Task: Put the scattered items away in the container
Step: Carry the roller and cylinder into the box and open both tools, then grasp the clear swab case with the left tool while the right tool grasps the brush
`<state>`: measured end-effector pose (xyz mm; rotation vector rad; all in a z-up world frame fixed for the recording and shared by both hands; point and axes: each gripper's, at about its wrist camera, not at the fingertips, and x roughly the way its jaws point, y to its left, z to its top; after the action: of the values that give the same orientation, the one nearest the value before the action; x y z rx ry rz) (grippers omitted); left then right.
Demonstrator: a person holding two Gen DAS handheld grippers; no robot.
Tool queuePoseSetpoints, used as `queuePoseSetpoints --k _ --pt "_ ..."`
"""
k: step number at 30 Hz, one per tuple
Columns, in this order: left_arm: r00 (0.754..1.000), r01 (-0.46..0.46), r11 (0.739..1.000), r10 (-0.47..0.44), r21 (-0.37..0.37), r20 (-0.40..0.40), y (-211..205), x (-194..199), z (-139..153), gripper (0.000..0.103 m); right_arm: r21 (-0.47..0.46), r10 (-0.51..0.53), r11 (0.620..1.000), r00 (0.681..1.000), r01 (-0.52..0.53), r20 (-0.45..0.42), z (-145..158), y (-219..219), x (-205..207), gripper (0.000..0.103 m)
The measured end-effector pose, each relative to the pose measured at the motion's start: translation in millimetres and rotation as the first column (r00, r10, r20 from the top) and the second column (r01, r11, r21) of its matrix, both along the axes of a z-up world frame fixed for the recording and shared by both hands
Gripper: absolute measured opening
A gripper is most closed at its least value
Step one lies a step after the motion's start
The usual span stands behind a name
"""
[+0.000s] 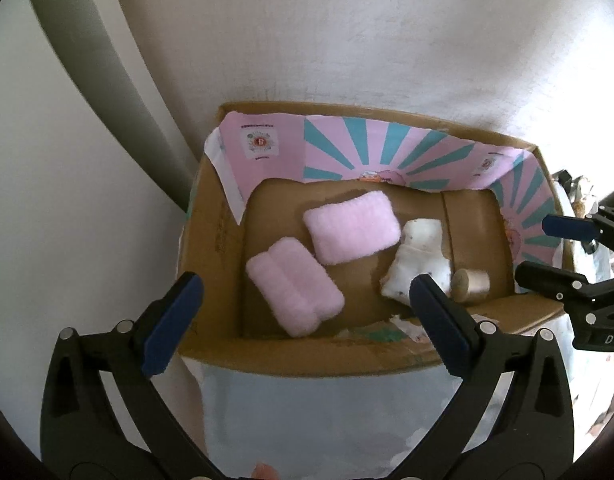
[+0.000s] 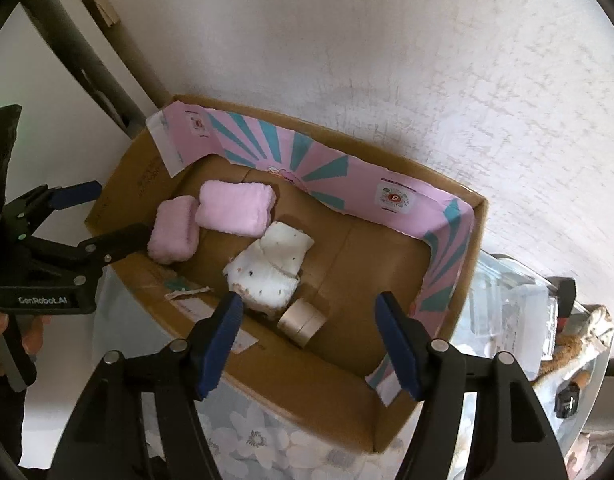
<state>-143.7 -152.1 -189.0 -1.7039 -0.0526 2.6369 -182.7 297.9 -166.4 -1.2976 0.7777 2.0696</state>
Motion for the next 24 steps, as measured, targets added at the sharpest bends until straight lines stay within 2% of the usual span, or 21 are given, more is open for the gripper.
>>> queuePoseSetpoints --k 5,16,20,24 --pt "1.000 -0.007 1.000 0.007 0.025 -0.020 7.4 14.7 11.1 0.103 0.013 -0.007 1.000 1.000 0.007 -0.016 10.6 -12.5 9.6 0.064" --pt "0.996 0.021 1.000 -0.021 -0.001 -0.087 39.4 33.8 46.7 0.103 0.033 -0.042 0.999 0.998 0.043 -0.042 34.3 -31.4 39.8 0.064" --pt "0.995 0.048 0.999 -0.048 0.001 -0.090 58.4 38.9 56.6 0.103 0.036 -0.065 0.997 0.994 0.068 -0.088 46.3 -42.5 69.5 0.064" --pt "0.986 0.101 0.995 -0.100 0.002 -0.132 85.9 45.1 75.3 0.103 0.048 -0.109 0.992 0.987 0.115 -0.117 53.9 -46.9 109.1 0.064"
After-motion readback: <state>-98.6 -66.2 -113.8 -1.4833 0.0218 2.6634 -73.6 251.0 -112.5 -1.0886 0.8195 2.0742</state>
